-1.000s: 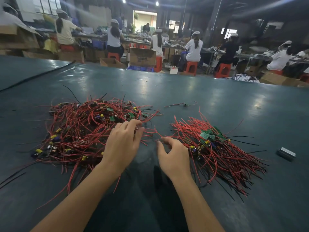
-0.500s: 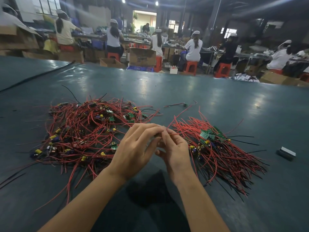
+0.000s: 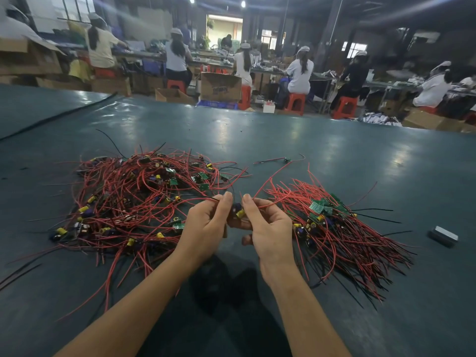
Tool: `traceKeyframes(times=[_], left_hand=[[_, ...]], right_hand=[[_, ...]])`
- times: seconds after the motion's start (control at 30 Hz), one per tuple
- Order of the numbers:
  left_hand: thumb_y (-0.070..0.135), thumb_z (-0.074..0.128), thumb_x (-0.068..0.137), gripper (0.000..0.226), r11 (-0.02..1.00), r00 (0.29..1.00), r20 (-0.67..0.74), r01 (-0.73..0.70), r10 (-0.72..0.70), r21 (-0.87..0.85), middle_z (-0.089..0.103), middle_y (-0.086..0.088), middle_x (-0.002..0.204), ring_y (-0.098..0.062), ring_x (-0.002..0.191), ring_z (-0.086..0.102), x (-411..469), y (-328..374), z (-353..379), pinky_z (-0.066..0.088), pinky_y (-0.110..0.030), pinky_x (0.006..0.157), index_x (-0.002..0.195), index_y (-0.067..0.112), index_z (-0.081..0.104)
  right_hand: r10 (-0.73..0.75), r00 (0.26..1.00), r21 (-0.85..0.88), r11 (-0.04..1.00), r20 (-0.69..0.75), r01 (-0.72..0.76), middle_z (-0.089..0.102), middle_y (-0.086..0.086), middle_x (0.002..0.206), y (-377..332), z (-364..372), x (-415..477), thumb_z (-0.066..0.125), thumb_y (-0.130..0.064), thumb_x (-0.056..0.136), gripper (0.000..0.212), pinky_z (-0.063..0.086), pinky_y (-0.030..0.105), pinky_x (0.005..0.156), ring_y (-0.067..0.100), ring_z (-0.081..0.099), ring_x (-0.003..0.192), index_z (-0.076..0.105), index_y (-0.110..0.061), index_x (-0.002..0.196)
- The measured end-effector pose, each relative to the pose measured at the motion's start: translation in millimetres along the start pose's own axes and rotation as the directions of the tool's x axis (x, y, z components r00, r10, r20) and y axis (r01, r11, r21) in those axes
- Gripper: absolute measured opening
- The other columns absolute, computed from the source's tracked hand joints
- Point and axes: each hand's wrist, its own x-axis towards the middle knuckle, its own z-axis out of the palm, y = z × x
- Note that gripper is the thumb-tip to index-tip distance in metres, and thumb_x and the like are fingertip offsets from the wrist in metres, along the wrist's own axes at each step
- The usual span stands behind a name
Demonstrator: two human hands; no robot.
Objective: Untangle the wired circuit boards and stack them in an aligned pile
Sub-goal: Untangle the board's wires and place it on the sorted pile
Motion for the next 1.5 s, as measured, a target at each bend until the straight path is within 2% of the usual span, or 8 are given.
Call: traceKeyframes(times=[0.2, 0.37, 0.7, 1.0, 1.1, 1.2, 1.33, 1.5], left_hand=[[0.038, 0.039, 0.1, 0.067, 0.989, 0.994, -0.108, -0.019, 0.035, 0.146, 0.058, -0.018, 0.05, -0.032, 0.046, 0.054, 2, -4, -3, 0.044, -0.044, 0.049, 0.054, -0.006, 0.059], [0.031, 0.044, 0.103, 0.06, 0.984, 0.97, -0.18, 0.147, -0.163, -0.103, 0.06, -0.015, 0.051, -0.014, 0.042, 0.058, 11, -9, -4, 0.046, -0.025, 0.042, 0.061, -0.01, 0.059], [0.047, 0.066, 0.074, 0.034, 0.913, 0.954, 0.142, 0.294, -0.264, -0.282, 0.056, -0.003, 0.051, -0.013, 0.044, 0.051, 6, 4, -5, 0.04, -0.025, 0.05, 0.051, 0.023, 0.063], [0.04, 0.066, 0.086, 0.041, 0.903, 0.955, 0.054, 0.292, -0.29, -0.316, 0.062, -0.034, 0.073, -0.031, 0.067, 0.058, 6, 3, 0, 0.046, -0.042, 0.069, 0.079, 0.0, 0.072], [0.049, 0.067, 0.079, 0.043, 0.891, 0.946, 0.042, 0.318, -0.322, -0.325, 0.064, -0.015, 0.062, -0.02, 0.059, 0.06, 5, 3, 1, 0.05, -0.025, 0.062, 0.068, 0.007, 0.073], [0.055, 0.067, 0.071, 0.061, 0.899, 0.948, -0.045, 0.284, -0.316, -0.333, 0.066, -0.008, 0.069, -0.013, 0.065, 0.061, 6, 2, 2, 0.052, -0.016, 0.063, 0.071, -0.006, 0.066], [0.054, 0.068, 0.072, 0.046, 0.917, 0.957, -0.077, 0.242, -0.279, -0.316, 0.061, -0.006, 0.058, -0.016, 0.057, 0.055, 4, 5, 4, 0.049, -0.023, 0.061, 0.058, 0.011, 0.061], [0.055, 0.072, 0.068, 0.051, 0.827, 0.929, 0.149, 0.37, -0.339, -0.425, 0.074, -0.021, 0.088, -0.034, 0.081, 0.072, 2, 9, 0, 0.059, -0.033, 0.071, 0.084, 0.006, 0.075]], right_hand=[[0.1, 0.995, -0.034, 0.994, -0.009, -0.1, 0.069, -0.005, 0.069, 3, 4, 2, 0.069, -0.028, 0.091, 0.017, 0.045, 0.019, 0.043, 0.002, 0.062, 0.055, 0.064, -0.017, 0.08], [0.224, 0.974, 0.187, 0.956, 0.043, -0.228, 0.051, -0.003, 0.056, 2, 3, 4, 0.062, -0.02, 0.096, 0.03, 0.034, 0.019, 0.037, 0.006, 0.038, 0.039, 0.071, -0.015, 0.068], [0.257, 0.964, 0.246, 0.932, 0.072, -0.267, 0.066, -0.003, 0.064, -4, -3, 5, 0.071, -0.018, 0.088, 0.021, 0.043, 0.018, 0.044, 0.008, 0.05, 0.053, 0.078, -0.017, 0.069], [0.193, 0.961, 0.203, 0.951, 0.196, -0.232, 0.075, 0.014, 0.097, -1, 1, 0, 0.075, -0.027, 0.07, 0.015, 0.055, 0.043, 0.085, 0.029, 0.069, 0.09, 0.08, -0.018, 0.081], [0.168, 0.977, 0.194, 0.962, 0.13, -0.192, 0.076, 0.014, 0.095, 1, 3, 0, 0.076, -0.029, 0.065, 0.016, 0.054, 0.047, 0.091, 0.032, 0.069, 0.093, 0.08, -0.017, 0.075], [0.166, 0.982, 0.191, 0.965, 0.093, -0.181, 0.076, 0.013, 0.09, 2, 4, 0, 0.079, -0.033, 0.061, 0.018, 0.052, 0.053, 0.092, 0.034, 0.067, 0.091, 0.079, -0.018, 0.07], [0.164, 0.984, 0.201, 0.964, 0.066, -0.174, 0.076, 0.008, 0.085, 4, 6, 0, 0.079, -0.028, 0.074, 0.01, 0.053, 0.054, 0.09, 0.033, 0.068, 0.092, 0.078, -0.021, 0.067], [0.159, 0.972, 0.278, 0.939, 0.176, -0.204, 0.076, 0.008, 0.087, 3, 3, 1, 0.073, -0.02, 0.078, 0.01, 0.059, 0.039, 0.08, 0.025, 0.072, 0.086, 0.08, -0.02, 0.071]])
